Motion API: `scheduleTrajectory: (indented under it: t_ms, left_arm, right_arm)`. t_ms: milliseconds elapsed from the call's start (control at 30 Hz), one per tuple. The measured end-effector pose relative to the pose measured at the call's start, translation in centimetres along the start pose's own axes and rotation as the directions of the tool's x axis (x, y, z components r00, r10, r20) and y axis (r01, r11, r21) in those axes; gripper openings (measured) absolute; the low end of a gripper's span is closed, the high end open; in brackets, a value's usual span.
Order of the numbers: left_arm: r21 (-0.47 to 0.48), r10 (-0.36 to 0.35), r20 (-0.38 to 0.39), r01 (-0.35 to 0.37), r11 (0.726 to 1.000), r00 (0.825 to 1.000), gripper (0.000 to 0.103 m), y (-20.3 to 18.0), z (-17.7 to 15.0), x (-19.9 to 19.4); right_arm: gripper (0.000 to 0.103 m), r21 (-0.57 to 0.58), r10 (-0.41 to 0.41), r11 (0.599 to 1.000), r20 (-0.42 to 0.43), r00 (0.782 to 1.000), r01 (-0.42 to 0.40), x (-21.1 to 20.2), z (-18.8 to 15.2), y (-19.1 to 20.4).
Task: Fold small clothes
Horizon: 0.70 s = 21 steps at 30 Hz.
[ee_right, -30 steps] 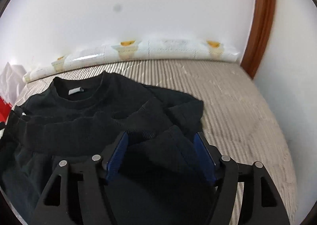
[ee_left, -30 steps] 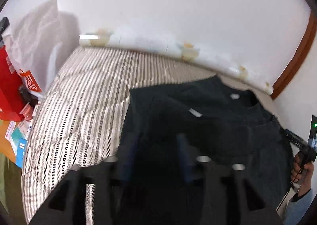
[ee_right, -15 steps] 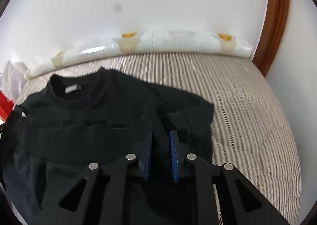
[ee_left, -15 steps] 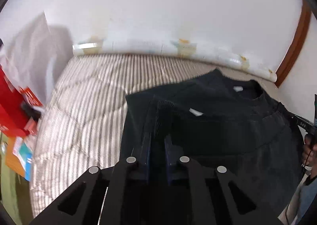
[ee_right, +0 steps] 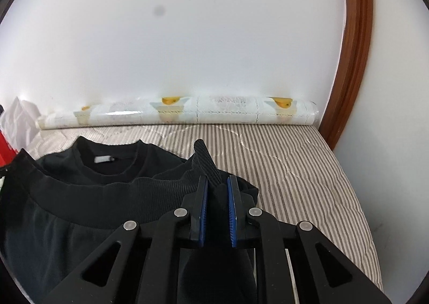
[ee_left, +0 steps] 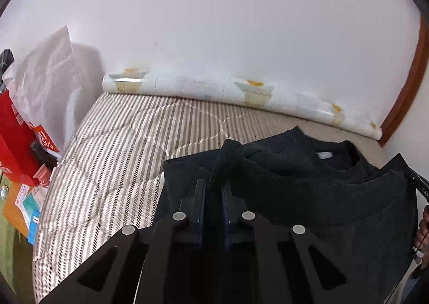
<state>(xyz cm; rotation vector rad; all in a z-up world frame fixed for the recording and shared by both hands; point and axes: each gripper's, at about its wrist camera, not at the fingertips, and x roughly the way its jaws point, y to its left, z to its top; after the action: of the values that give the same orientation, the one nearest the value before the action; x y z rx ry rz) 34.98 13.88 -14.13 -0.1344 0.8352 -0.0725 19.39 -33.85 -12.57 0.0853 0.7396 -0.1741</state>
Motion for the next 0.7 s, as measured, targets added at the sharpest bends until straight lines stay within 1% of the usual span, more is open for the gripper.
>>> scheduleTrajectory:
  t_ms: [167,267,433,600,700]
  left_arm:
    - [0.006,0.028,-0.045,-0.028,1.000,0.999,0.010,0.2,-0.7,2.1]
    - [0.013,0.034,-0.053,-0.033,0.999,0.998,0.011,0.1,-0.9,2.4]
    - [0.035,0.055,-0.053,-0.053,0.998,0.997,0.012,-0.2,-1.1,2.5]
    - [0.034,0.060,-0.061,-0.058,0.998,0.996,0.015,-0.1,-1.1,2.5]
    - [0.038,0.061,-0.061,-0.059,0.998,0.996,0.015,-0.1,-1.1,2.4]
  right_arm:
    - [0.014,-0.020,-0.035,0.999,-0.081,0.996,0.034,3.5,-0.9,0.7]
    - [0.014,-0.019,-0.038,0.999,-0.107,0.994,0.037,4.3,-1.4,0.6]
    - [0.015,-0.016,-0.039,0.999,-0.117,0.992,0.037,4.6,-1.6,0.6]
    - [0.017,-0.022,-0.047,0.999,-0.119,0.992,0.045,4.6,-1.6,0.6]
    - [0.018,-0.025,-0.054,0.998,-0.121,0.991,0.051,4.6,-1.7,0.7]
